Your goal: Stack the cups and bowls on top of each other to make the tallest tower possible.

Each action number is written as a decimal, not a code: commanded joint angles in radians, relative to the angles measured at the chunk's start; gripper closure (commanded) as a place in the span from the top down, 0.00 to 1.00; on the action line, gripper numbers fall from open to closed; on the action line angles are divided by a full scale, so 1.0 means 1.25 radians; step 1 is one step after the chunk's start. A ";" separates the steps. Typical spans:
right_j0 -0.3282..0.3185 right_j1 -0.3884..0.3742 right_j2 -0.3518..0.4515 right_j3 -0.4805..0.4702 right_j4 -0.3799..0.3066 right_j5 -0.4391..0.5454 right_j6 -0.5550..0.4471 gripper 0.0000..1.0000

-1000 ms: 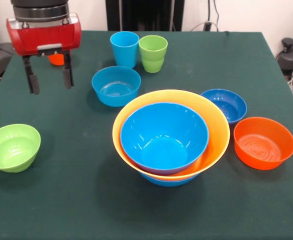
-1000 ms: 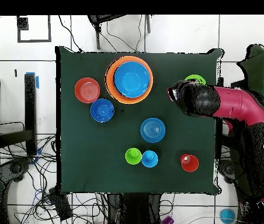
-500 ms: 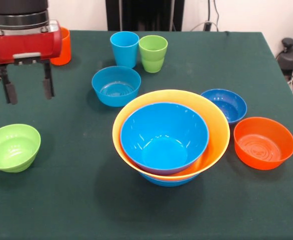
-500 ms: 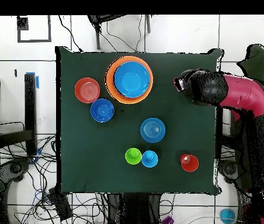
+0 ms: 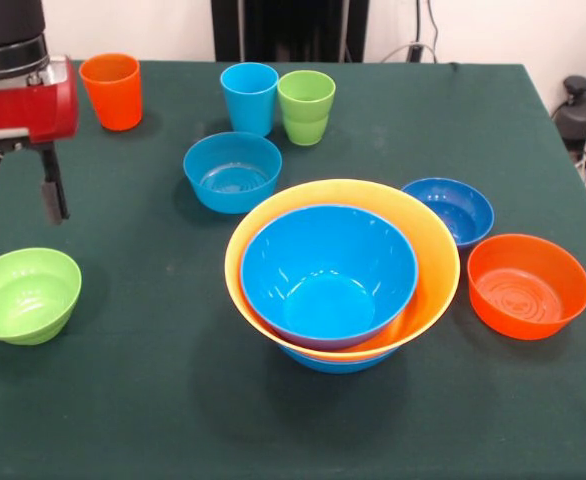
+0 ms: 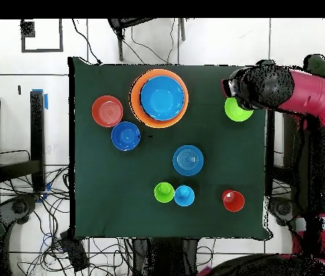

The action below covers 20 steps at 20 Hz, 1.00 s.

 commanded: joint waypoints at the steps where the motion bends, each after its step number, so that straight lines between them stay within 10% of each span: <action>1: 0.040 0.055 0.034 -0.042 -0.043 0.091 -0.201 1.00; 12: 0.048 0.025 0.016 0.076 -0.015 0.047 -0.085 1.00; 20: 0.076 0.048 0.001 0.027 -0.024 0.100 -0.081 1.00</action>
